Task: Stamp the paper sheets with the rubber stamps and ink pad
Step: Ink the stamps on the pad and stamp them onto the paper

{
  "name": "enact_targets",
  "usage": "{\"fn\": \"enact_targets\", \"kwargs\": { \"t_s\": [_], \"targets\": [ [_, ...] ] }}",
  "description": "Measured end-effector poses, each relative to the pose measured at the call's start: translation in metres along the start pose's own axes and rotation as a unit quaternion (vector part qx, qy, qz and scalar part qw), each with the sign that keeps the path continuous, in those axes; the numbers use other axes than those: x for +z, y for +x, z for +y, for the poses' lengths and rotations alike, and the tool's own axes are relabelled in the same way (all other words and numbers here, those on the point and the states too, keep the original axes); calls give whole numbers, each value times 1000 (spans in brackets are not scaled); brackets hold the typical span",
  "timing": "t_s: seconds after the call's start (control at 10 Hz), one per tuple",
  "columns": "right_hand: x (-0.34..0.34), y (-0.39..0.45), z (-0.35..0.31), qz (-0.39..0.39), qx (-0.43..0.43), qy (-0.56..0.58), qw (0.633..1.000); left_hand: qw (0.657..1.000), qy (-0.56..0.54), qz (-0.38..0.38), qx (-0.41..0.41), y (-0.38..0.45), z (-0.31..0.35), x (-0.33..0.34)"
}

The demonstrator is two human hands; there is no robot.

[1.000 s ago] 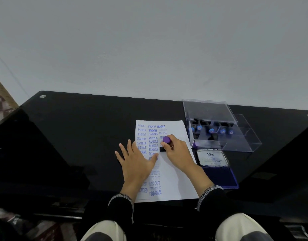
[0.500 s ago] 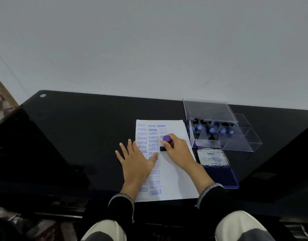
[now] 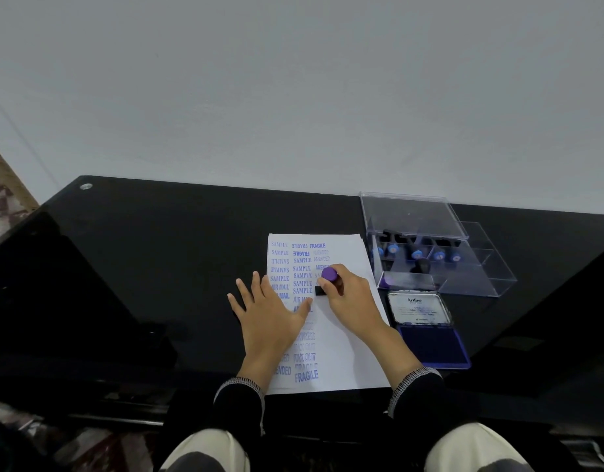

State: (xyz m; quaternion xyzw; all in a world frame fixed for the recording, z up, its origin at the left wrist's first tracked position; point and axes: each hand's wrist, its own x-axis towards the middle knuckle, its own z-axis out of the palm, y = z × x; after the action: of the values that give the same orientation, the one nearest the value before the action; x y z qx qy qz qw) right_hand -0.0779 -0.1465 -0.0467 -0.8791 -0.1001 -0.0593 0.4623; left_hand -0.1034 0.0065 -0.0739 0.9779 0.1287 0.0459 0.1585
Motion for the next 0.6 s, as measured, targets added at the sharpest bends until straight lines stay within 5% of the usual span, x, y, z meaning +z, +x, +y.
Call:
{"fn": "enact_targets", "kwargs": {
  "t_s": [0.6],
  "targets": [
    [-1, 9, -2, -17, 26, -11, 999, 1000, 3, -5, -4, 0, 0, -1]
  ]
}}
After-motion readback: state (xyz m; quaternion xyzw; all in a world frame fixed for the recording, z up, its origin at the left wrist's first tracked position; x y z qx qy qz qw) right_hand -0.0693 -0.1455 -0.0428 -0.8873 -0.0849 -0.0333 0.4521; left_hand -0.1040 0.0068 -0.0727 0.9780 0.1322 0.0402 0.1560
